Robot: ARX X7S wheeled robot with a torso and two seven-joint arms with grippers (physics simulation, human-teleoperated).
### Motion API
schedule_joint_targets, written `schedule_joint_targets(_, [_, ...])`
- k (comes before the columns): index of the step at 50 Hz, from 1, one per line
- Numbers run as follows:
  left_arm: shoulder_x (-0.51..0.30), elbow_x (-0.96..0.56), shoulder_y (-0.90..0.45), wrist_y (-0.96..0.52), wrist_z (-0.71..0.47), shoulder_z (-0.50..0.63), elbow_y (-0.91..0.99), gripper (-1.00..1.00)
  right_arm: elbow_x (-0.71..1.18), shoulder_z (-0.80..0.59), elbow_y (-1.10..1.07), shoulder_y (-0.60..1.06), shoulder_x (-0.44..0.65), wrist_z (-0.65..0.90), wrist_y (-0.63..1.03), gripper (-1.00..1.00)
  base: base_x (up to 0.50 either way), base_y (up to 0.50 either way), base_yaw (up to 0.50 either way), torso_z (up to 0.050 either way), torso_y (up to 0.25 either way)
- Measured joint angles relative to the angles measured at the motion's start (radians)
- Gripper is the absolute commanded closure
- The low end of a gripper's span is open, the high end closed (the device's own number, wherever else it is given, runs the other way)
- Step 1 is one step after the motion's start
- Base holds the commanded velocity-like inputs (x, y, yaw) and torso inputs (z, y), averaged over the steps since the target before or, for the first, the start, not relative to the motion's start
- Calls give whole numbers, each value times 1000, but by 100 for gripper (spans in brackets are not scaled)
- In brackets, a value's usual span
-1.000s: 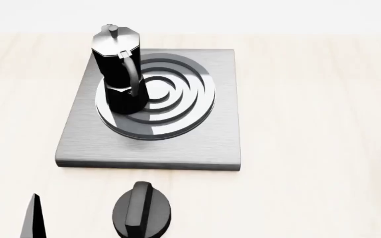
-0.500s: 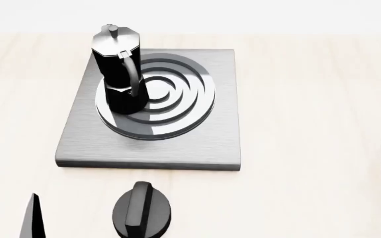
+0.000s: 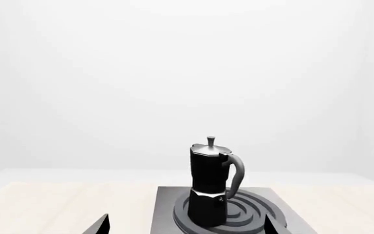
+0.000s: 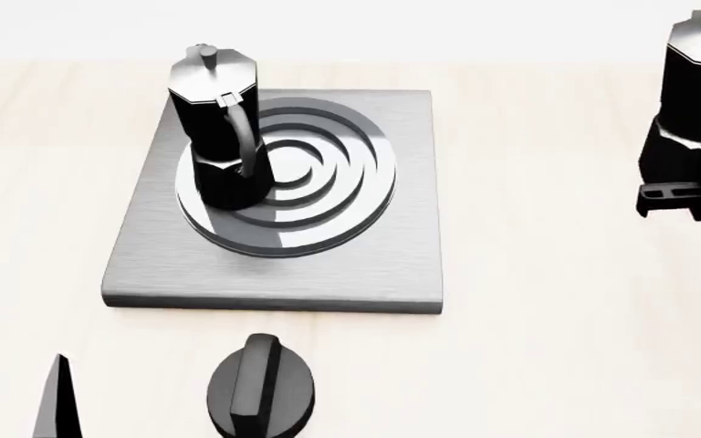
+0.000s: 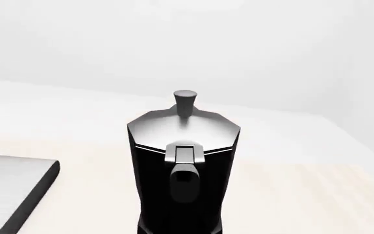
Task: Put both moka pots on the stove.
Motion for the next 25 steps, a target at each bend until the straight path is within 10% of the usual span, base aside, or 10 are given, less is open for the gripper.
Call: schedule_joint_targets(25, [-8, -8, 5, 11, -6, -7, -1, -100, -10, -11, -78, 45, -77, -226, -40, 100, 0, 0, 0, 0, 1])
